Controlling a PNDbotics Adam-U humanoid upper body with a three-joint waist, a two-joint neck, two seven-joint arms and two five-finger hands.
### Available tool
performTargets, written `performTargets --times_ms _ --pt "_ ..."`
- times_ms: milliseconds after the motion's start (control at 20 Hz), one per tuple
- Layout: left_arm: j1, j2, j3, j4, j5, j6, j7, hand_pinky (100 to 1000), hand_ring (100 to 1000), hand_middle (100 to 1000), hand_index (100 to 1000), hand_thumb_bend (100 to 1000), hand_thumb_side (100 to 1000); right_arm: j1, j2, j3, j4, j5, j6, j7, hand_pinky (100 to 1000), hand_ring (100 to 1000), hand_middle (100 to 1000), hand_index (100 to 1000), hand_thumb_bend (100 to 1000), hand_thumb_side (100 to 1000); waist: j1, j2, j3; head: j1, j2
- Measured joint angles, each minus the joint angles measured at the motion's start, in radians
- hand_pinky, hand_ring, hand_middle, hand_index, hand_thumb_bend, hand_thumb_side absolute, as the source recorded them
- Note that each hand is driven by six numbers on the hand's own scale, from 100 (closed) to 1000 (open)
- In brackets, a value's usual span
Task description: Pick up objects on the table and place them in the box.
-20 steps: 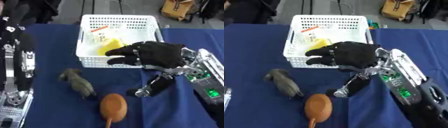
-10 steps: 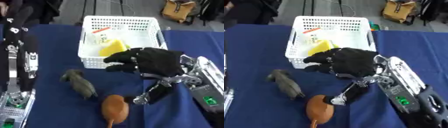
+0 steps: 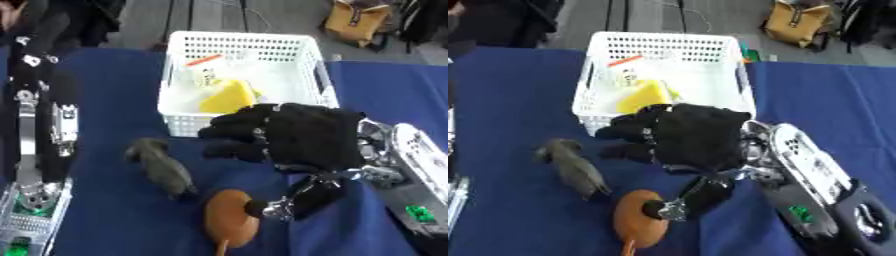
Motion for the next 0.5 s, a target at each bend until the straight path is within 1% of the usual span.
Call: performTargets --times_ms 400,500 --pt "0.000 0.000 -0.005 0.000 0.003 0.002 -0.002 822 930 1000 946 100 948 0.031 -0.001 0.024 -0.008 0.007 0.006 0.006 885 988 1000 1000 392 482 -0.002 0.001 0.000 -0.007 0.002" --pt "0.000 0.000 -0.005 0.000 0.004 0.002 -0.002 822 929 1000 945 100 949 0.037 -0.002 0.028 -0.012 0.008 0.006 0.006 884 986 1000 1000 396 485 -0.004 0.006 0.000 -0.009 0.002"
